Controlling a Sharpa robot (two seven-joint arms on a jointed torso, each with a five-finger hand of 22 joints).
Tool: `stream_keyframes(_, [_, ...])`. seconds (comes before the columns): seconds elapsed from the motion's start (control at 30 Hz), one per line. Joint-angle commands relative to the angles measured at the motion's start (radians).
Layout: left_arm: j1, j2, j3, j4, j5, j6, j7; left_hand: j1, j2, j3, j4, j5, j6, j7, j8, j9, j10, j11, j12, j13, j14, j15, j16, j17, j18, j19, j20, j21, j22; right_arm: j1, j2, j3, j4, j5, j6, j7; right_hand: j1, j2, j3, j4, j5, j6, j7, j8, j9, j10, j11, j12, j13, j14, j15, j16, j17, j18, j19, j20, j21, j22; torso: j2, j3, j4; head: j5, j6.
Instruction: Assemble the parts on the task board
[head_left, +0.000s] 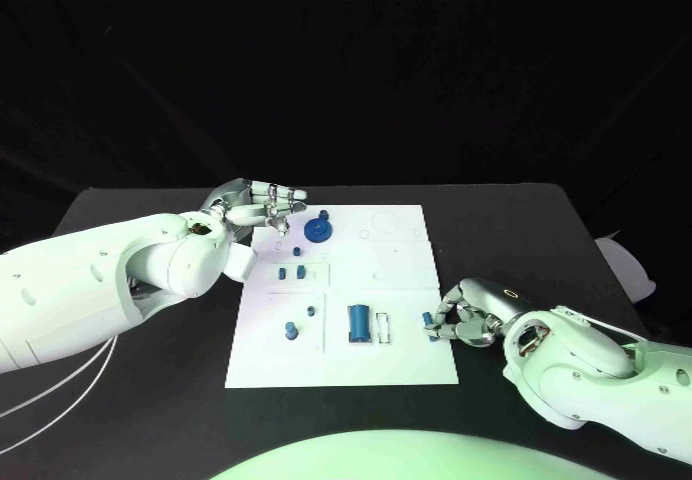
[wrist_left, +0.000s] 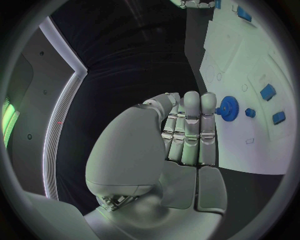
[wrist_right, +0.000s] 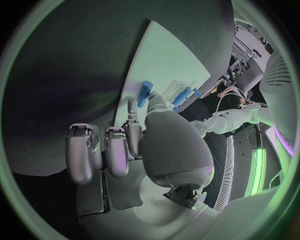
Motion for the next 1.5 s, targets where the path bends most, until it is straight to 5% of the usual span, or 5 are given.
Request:
stream_keyframes(0.03, [0.001, 0.001, 0.001, 0.003, 0.003, 0.017, 0.005, 0.0, 0.008, 0.001, -0.006, 0.001, -0.008, 0.001, 0.006, -0.001, -0.006, -0.002, 0.006, 0.002, -0.007, 0.002, -0.004, -0.001, 0.015, -0.009, 0.001, -0.003, 0.001, -0.003, 0.008, -0.001, -0.011, -0.045, 0.029, -0.008, 0.02, 0.005, 0.002, -0.008, 0.004, 0.01, 0.0, -0.005, -0.004, 0.0, -0.007, -0.003, -0.028, 0.082, -0.002, -0.003, 0.16, -0.007, 0.059, -0.001, 0.001, 0.233, 0.0, -0.0005, -0.0002, 0.003, -0.002])
stream_keyframes(0.43, [0.001, -0.002, 0.001, 0.004, 0.003, 0.022, 0.002, 0.0, 0.008, 0.001, -0.006, 0.001, -0.008, 0.001, 0.006, -0.001, -0.006, -0.002, 0.006, 0.002, -0.007, 0.002, -0.004, -0.001, 0.015, -0.009, 0.001, -0.003, 0.001, -0.012, 0.044, -0.002, -0.033, -0.145, 0.14, -0.014, 0.097, -0.004, 0.018, -0.037, -0.091, 0.028, -0.005, -0.011, -0.015, -0.001, -0.012, -0.01, -0.03, 0.082, -0.007, -0.003, 0.16, -0.007, 0.059, -0.006, 0.0, 0.233, -0.001, -0.0009, -0.0007, 0.006, -0.006])
stream_keyframes(0.83, [0.001, -0.003, 0.001, 0.006, 0.003, 0.023, 0.001, 0.0, 0.008, 0.001, -0.006, 0.001, -0.008, 0.001, 0.006, -0.001, -0.006, -0.002, 0.006, 0.002, -0.007, 0.002, -0.004, -0.001, 0.015, -0.009, 0.001, -0.003, 0.001, -0.014, 0.059, -0.002, -0.044, -0.204, 0.181, -0.023, 0.096, -0.027, 0.014, -0.036, -0.098, 0.026, 0.0, -0.017, -0.02, -0.008, -0.008, -0.023, -0.037, 0.08, -0.004, -0.007, 0.153, -0.005, 0.054, -0.005, -0.012, 0.23, -0.001, -0.0009, 0.0003, 0.007, -0.006])
stream_keyframes(1.0, [0.001, -0.003, 0.001, 0.006, 0.003, 0.023, 0.001, -0.002, 0.009, 0.002, -0.006, 0.001, -0.008, 0.001, 0.008, -0.002, -0.008, -0.002, 0.009, 0.002, -0.007, 0.002, -0.003, -0.002, 0.015, -0.01, 0.001, -0.004, 0.001, -0.014, 0.073, -0.002, -0.047, -0.221, 0.195, -0.024, 0.114, -0.027, 0.03, -0.036, -0.045, 0.027, -0.001, -0.02, -0.024, -0.01, -0.008, -0.026, -0.038, 0.08, -0.004, -0.008, 0.153, -0.004, 0.053, -0.005, -0.014, 0.229, -0.001, -0.0009, -0.0006, 0.008, -0.003])
stream_keyframes(1.5, [0.001, -0.002, 0.0, 0.005, 0.003, 0.023, 0.0, -0.001, 0.009, 0.002, -0.007, 0.001, -0.008, 0.001, 0.008, -0.002, -0.008, -0.002, 0.01, 0.002, -0.007, 0.002, -0.003, -0.002, 0.015, -0.011, 0.001, -0.004, 0.001, 0.02, 0.058, 0.001, 0.008, -0.075, 0.064, -0.027, 0.137, -0.012, 0.104, -0.016, 0.024, 0.04, -0.011, -0.022, -0.032, 0.002, -0.018, -0.01, -0.025, 0.086, -0.012, 0.005, 0.176, -0.011, 0.068, -0.012, 0.019, 0.239, -0.001, -0.0008, -0.0009, 0.005, 0.001])
